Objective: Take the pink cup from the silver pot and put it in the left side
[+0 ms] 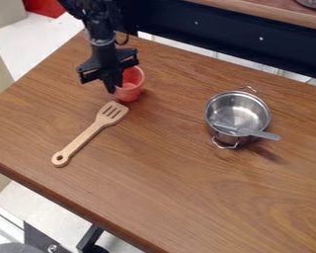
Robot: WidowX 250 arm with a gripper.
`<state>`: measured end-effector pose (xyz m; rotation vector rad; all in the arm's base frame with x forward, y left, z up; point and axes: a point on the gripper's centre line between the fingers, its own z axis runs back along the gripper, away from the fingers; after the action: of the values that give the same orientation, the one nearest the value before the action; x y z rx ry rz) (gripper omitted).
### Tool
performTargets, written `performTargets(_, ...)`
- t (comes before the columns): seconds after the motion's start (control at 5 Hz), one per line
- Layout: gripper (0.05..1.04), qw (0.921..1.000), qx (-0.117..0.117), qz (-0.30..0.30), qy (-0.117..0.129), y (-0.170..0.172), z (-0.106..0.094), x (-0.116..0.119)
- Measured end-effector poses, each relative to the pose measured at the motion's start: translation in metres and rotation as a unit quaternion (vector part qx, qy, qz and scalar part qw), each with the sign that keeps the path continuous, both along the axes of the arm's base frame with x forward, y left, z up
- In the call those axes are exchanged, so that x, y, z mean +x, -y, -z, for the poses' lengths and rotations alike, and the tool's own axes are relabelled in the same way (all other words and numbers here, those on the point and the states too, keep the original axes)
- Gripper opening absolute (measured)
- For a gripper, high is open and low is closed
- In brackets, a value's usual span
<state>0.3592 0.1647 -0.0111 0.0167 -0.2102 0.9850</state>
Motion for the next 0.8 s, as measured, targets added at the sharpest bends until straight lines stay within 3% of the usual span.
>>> performTargets(0.2,0.074,0.9999,-0.011,-0.006,-0.011,-0.0012,0.0014,0.0049)
performTargets(0.4,0.187,0.9997,-0.017,-0.017,-0.008,-0.0034,-0.0010,0.0087)
performTargets(0.6,0.414,0.9994,-0.018,-0.025,-0.017,-0.0046,0.0000,0.0099)
performTargets(0.8,0.711,0.9993,-0.016,-0.027,-0.023,-0.0061,-0.0005,0.0098)
